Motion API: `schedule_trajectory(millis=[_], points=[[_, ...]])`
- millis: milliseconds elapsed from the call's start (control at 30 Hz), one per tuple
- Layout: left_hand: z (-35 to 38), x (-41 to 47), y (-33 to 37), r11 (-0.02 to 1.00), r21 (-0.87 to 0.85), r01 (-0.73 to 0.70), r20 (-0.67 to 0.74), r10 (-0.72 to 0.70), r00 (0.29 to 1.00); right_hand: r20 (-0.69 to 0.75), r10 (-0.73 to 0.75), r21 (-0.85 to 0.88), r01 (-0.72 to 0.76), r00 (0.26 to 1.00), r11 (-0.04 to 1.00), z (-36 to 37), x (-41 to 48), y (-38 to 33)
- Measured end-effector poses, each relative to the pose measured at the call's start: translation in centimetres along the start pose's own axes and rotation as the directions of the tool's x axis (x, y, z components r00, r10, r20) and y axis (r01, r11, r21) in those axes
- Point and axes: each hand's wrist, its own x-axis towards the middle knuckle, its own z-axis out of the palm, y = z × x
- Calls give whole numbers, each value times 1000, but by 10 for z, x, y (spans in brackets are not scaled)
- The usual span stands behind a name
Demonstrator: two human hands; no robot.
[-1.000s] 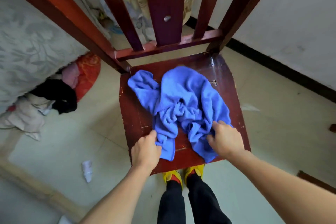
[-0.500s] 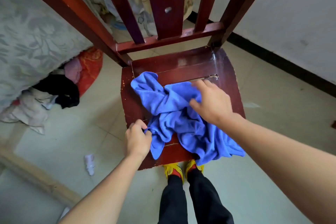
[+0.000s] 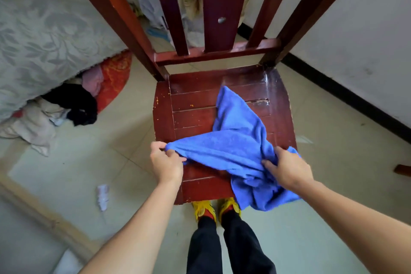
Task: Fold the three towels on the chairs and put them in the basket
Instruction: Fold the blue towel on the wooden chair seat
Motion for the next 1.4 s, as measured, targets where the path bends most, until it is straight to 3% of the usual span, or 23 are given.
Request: schedule_trajectory(millis=[67,100,200,267,333,467,567,700,833,967,1167,1233,1400], points=[[9,-2,-2,980,-110,164,-7,-165,986,143,73,-8,-73,987,997,-2,-5,7],[9,-5,-2,949,-193,249,15,-251,968,144,99,11,-102,985,995,-6,-6,4],[4,-11,3,749,-452,485,168,-462,871,-127,64,128,-48,990,991,-23,4,-21],[1,-6,8,653,-501,568,272,-504,820,-289,40,284,45,957,958,-36,23,-47],[5,1,7,637,-489,596,366,-470,803,-271,34,424,88,962,901,-45,47,-71],[8,11,16,821,-324,469,405,-328,854,-72,18,426,15,997,904,-37,84,-96],[0,17,38,887,-338,315,363,-185,913,-200,43,570,81,979,818,-47,84,-88],[-11,30,68,950,-300,84,266,-1,964,-385,199,736,170,901,655,-84,90,-54],[-1,48,91,984,-142,-111,84,124,989,-424,228,706,162,876,689,-105,107,-44],[15,79,104,951,32,-306,-34,307,951,-476,227,636,155,850,756,-119,127,-52],[39,121,114,978,46,-206,-186,211,960,-466,217,594,122,858,795,-122,149,-59],[44,121,112,986,75,-151,-198,163,967,-412,222,637,105,884,764,-109,149,-54],[39,116,91,989,63,-131,-52,134,990,-276,287,782,41,917,622,-88,131,-36]])
